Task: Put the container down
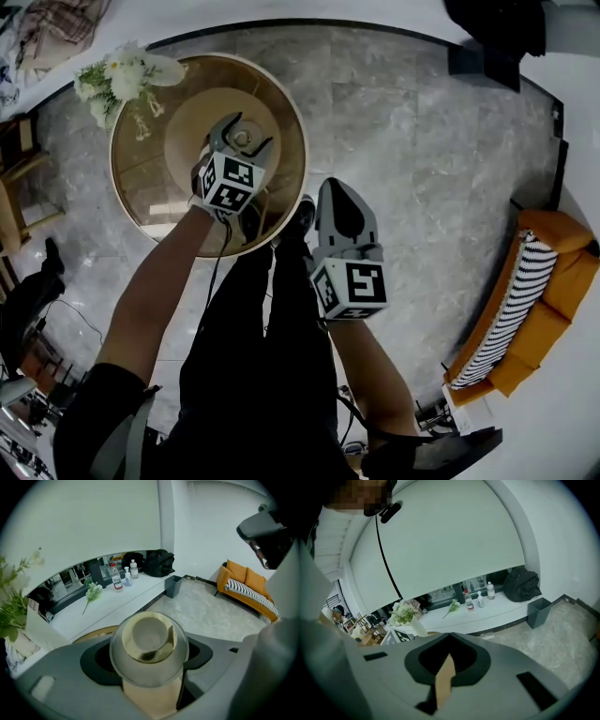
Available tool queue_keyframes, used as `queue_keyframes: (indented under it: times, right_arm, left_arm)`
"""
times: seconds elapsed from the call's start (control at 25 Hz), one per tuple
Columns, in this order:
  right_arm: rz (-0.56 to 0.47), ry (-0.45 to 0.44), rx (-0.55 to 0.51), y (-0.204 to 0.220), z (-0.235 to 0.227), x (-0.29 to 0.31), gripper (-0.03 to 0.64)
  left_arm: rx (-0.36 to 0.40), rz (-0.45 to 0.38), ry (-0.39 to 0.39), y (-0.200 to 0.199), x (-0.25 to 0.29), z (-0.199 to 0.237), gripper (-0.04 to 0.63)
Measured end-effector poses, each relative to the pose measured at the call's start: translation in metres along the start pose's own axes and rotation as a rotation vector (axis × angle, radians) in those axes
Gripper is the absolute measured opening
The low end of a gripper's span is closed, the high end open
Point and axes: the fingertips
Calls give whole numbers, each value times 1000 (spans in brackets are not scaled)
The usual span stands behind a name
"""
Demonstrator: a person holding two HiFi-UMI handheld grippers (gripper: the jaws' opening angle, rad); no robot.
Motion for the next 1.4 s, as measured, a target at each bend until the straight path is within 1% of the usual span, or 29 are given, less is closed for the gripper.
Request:
queue_keyframes:
  times: [0.28,0.64,0.88,1.16,1.4]
  right_arm:
    - [15,5,14,18,-14,11,2]
    - [38,1,22,42,-26,23,2]
    - [45,-1,16,42,-27,31,2]
    - [43,-6,11,41,-29,38,2]
    - [50,-14,7,46,-28,44,2]
  left_arm:
    - [13,23,1,14,34,-4,341]
    - [4,37,-1,30,65,-7,341]
    - [-23,62,1,41,75,-6,342]
    - [-26,83,16,48,82,-11,342]
    - [-22,72,21,48,84,-14,342]
Point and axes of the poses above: the fingertips, and each gripper's own axes: x forward along the fingers, z to its left, y out of its underside, and after that the axes turned 15 degrees about -y, right-handed
